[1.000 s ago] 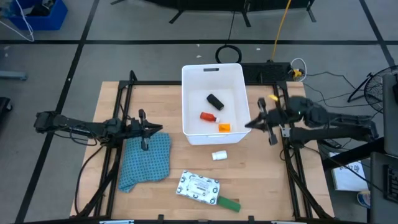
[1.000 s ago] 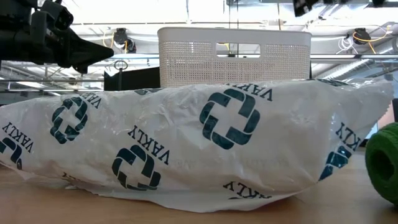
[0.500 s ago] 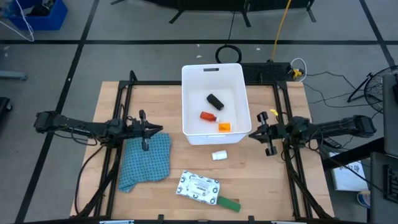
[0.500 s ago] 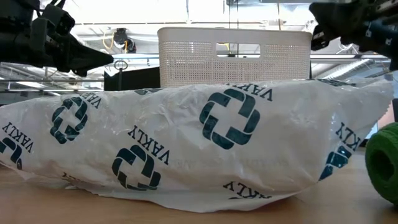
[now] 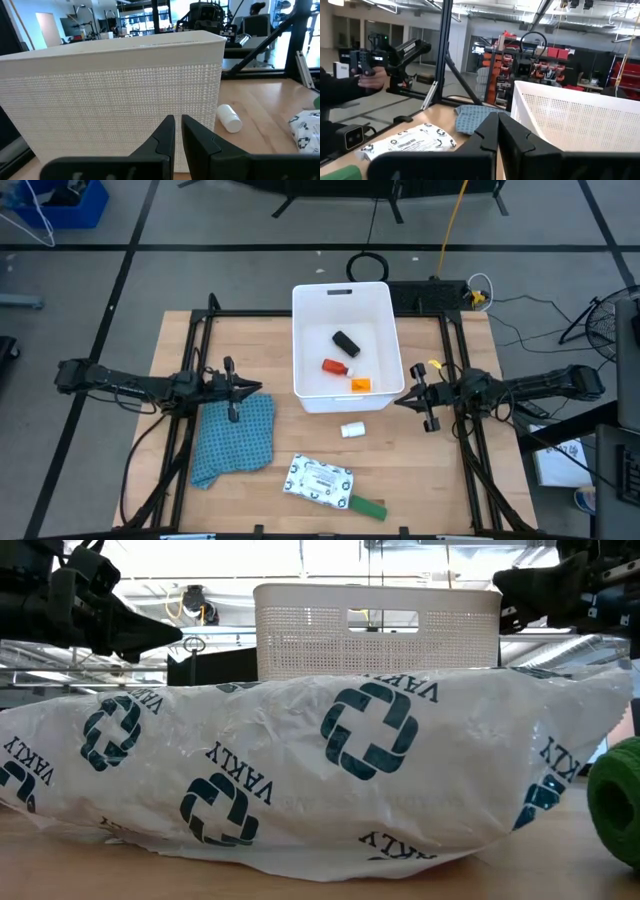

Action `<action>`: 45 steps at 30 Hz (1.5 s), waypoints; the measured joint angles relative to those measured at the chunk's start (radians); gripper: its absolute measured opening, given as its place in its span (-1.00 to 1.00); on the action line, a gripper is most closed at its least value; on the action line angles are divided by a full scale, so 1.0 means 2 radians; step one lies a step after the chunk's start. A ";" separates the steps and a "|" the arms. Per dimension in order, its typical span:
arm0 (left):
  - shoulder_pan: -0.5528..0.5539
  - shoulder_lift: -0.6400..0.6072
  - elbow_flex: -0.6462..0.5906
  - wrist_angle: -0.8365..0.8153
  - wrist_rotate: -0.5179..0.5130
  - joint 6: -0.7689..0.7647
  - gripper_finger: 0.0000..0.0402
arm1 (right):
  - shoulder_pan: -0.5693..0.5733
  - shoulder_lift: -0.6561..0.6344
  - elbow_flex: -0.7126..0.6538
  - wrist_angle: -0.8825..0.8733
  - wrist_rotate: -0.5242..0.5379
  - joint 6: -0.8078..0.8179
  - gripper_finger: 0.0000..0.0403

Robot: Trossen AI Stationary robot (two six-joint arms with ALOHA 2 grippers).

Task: Pick & place medical supplies in basket/bin
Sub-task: Put the white package in the white basket

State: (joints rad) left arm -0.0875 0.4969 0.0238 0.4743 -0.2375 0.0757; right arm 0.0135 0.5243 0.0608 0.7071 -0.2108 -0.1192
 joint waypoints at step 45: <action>-0.317 0.477 0.335 -0.153 -0.075 0.111 -0.20 | -0.001 0.002 -0.001 -0.005 0.082 0.027 -1.00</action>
State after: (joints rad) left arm -0.7219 1.4505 0.6937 0.1678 -0.3880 0.2977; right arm 0.0124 0.5278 0.0582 0.6964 -0.0475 -0.0654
